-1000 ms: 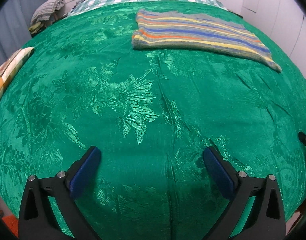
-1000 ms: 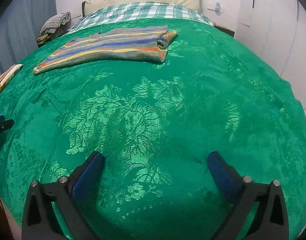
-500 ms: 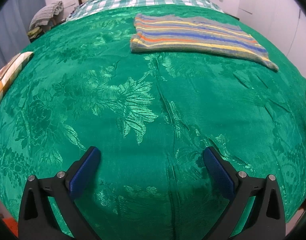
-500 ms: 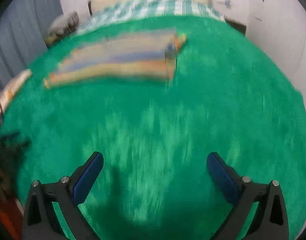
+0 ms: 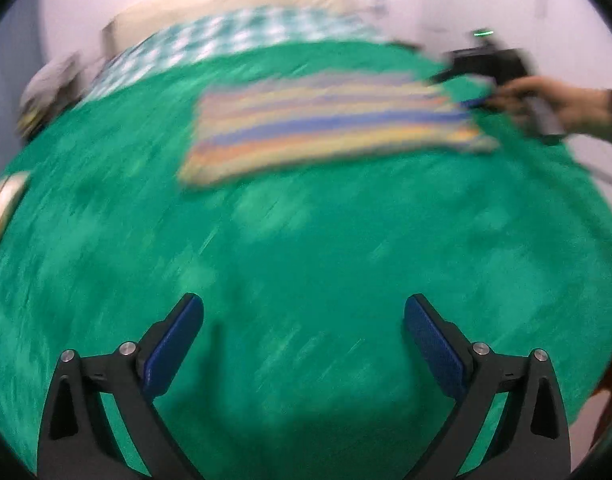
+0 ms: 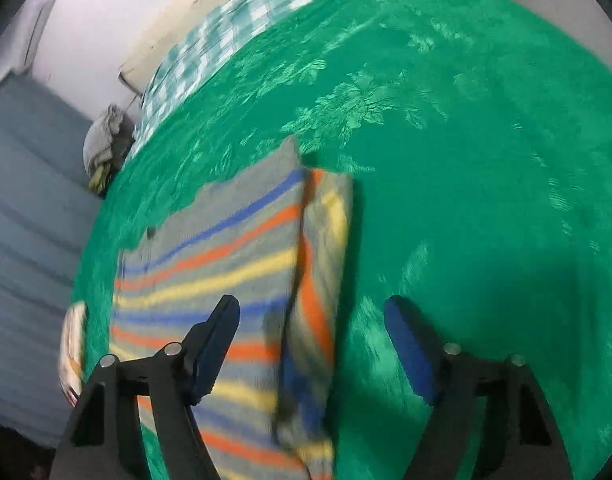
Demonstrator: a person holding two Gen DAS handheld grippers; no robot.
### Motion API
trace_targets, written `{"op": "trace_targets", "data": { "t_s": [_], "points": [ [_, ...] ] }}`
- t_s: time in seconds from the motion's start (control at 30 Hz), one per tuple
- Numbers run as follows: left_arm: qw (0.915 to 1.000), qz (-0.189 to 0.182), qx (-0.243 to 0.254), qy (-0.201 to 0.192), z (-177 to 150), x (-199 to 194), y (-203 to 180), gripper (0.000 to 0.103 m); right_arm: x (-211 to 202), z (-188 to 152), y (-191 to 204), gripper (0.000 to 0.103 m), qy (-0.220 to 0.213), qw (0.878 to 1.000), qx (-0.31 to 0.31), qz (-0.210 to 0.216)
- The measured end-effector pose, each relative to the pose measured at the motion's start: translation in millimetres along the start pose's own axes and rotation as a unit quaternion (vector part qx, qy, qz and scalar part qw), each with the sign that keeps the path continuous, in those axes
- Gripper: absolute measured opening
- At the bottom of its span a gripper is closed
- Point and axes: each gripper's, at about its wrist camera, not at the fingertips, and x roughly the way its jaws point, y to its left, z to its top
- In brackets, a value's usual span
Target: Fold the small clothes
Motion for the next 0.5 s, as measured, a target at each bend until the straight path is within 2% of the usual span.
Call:
{"op": "trace_targets", "data": {
  "t_s": [0.1,0.17,0.27,0.33,0.4,0.43,0.47,0.5],
  "points": [
    [0.9940,-0.047,0.096,-0.024,43,22,-47,0.100,16,17,2,0.075,0.028,0.999,0.000,0.039],
    [0.9843,-0.069,0.159,-0.029,72,53,-86,0.095,27,27,3,0.075,0.065,0.996,-0.014,0.055],
    [0.9710,-0.066,0.229,-0.016,104,109,-141,0.085,36,39,6,0.071,0.105,0.991,-0.044,0.070],
    [0.9638,-0.065,0.258,-0.001,118,142,-171,0.084,41,48,5,0.069,0.118,0.989,-0.044,0.082],
    [0.9589,-0.064,0.276,-0.011,127,158,-192,0.084,43,52,1,0.065,0.120,0.988,-0.036,0.088],
    [0.9572,-0.067,0.281,-0.018,131,162,-199,0.077,45,56,0,0.064,0.118,0.989,-0.031,0.089],
    [0.9559,-0.080,0.282,-0.018,134,166,-204,0.051,47,60,-2,0.061,0.115,0.989,-0.024,0.089],
    [0.9566,-0.085,0.278,-0.017,134,167,-207,0.028,50,65,-3,0.052,0.113,0.989,-0.016,0.091]
  ]
}}
